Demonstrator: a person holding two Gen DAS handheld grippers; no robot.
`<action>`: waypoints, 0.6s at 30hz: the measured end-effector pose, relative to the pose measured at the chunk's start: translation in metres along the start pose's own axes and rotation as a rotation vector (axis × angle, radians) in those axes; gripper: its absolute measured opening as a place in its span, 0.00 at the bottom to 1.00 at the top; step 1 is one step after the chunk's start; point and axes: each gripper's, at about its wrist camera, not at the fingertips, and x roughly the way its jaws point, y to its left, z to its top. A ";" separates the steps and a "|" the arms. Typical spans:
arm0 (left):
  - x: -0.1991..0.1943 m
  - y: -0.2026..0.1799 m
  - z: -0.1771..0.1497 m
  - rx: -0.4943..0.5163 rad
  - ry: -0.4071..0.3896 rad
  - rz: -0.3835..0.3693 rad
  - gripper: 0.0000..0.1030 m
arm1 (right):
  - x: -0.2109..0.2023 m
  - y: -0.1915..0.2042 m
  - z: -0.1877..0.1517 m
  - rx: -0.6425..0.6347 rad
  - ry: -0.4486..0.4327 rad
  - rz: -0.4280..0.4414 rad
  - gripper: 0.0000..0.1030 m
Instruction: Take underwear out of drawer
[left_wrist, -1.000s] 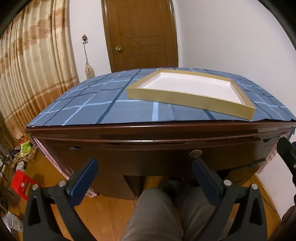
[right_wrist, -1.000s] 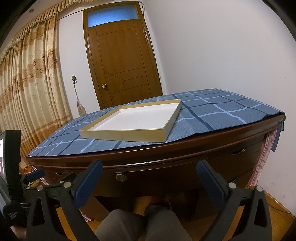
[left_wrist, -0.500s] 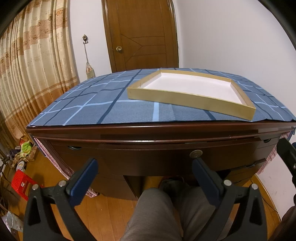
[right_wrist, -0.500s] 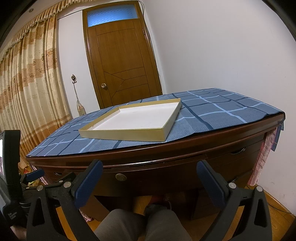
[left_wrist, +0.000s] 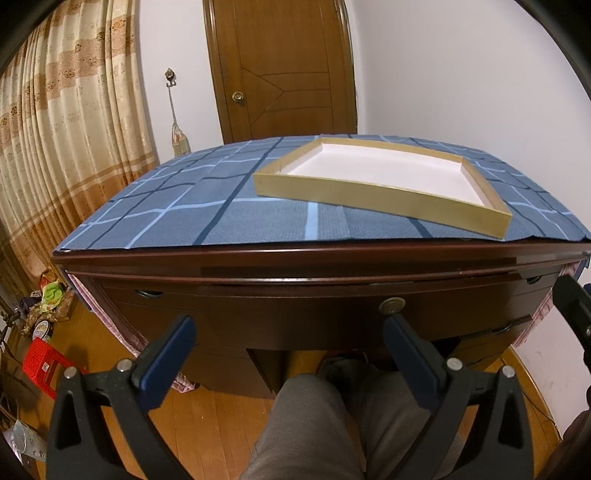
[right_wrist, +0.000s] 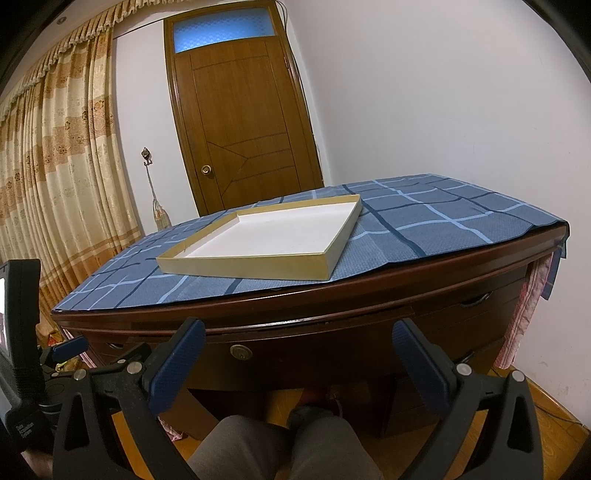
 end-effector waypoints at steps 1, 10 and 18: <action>0.000 0.000 0.000 -0.001 0.000 0.000 1.00 | 0.000 0.000 0.000 0.000 0.000 0.000 1.00; -0.001 0.003 -0.002 -0.004 0.005 -0.001 1.00 | 0.004 -0.004 0.000 0.024 0.022 -0.011 1.00; 0.010 0.011 -0.003 -0.012 0.010 0.001 1.00 | 0.011 -0.013 0.002 0.031 0.031 -0.028 1.00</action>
